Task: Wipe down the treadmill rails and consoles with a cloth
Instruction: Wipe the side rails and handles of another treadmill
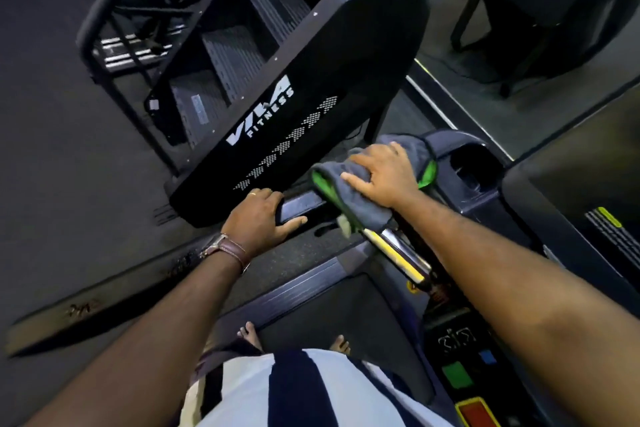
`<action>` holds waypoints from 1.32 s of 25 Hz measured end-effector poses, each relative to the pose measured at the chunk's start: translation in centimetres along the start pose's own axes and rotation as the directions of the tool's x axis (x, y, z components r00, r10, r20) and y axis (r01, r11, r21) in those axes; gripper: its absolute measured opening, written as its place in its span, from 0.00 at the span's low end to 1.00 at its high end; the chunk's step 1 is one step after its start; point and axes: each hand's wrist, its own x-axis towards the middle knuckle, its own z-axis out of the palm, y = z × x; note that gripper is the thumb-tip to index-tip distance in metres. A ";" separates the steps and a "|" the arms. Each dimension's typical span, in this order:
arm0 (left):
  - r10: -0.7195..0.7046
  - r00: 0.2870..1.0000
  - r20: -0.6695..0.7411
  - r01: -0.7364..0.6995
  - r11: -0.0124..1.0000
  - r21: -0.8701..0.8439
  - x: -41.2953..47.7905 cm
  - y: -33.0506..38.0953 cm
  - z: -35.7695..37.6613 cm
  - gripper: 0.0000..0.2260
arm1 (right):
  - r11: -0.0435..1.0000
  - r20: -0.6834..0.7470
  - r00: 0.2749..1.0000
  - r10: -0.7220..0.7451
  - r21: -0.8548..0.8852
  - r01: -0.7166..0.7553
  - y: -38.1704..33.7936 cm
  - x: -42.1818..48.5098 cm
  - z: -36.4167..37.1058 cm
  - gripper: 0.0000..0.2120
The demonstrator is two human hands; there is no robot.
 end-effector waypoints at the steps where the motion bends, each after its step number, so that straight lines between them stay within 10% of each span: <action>1: -0.010 1.000 -0.001 0.010 1.000 0.017 -0.2 0.1 0.0 0.27 | 0.986 -0.002 0.987 0.163 -0.038 -0.163 -0.6 0.4 0.1 0.30; 3: -0.019 1.000 0.007 0.019 0.999 0.028 -0.5 0.2 -0.2 0.28 | 0.970 0.020 0.974 0.227 -0.097 -0.224 -4.1 0.6 0.9 0.31; 8: -0.048 0.999 -0.003 0.048 0.999 0.006 -1.1 -0.1 -0.1 0.30 | 0.919 0.094 0.917 -0.387 0.113 0.377 -1.3 -2.1 0.2 0.31; 12: -0.063 0.997 -0.033 0.065 0.997 0.041 -1.4 -0.1 0.1 0.28 | 0.997 0.056 0.996 0.073 0.029 -0.075 -2.7 -1.1 1.0 0.33; 18: -0.088 0.995 -0.049 0.088 0.996 0.013 -1.6 0.0 0.2 0.28 | 0.921 0.103 0.921 -0.375 0.157 0.357 0.1 -1.8 -0.1 0.31; 22: -0.070 0.994 -0.078 0.074 0.996 0.051 -1.9 0.1 0.4 0.33 | 0.965 0.068 0.963 0.260 -0.046 -0.257 -2.9 0.5 0.6 0.31; 28: -0.086 0.991 -0.100 0.094 0.993 0.076 -3.2 -1.3 0.5 0.32 | 0.927 0.037 0.927 -0.373 0.064 0.370 -4.2 -0.7 0.9 0.28; 33: -0.075 0.991 -0.108 0.092 0.983 0.158 -3.7 -1.3 0.5 0.33 | 0.989 -0.027 0.998 0.053 -0.133 -0.056 -7.4 0.6 1.6 0.28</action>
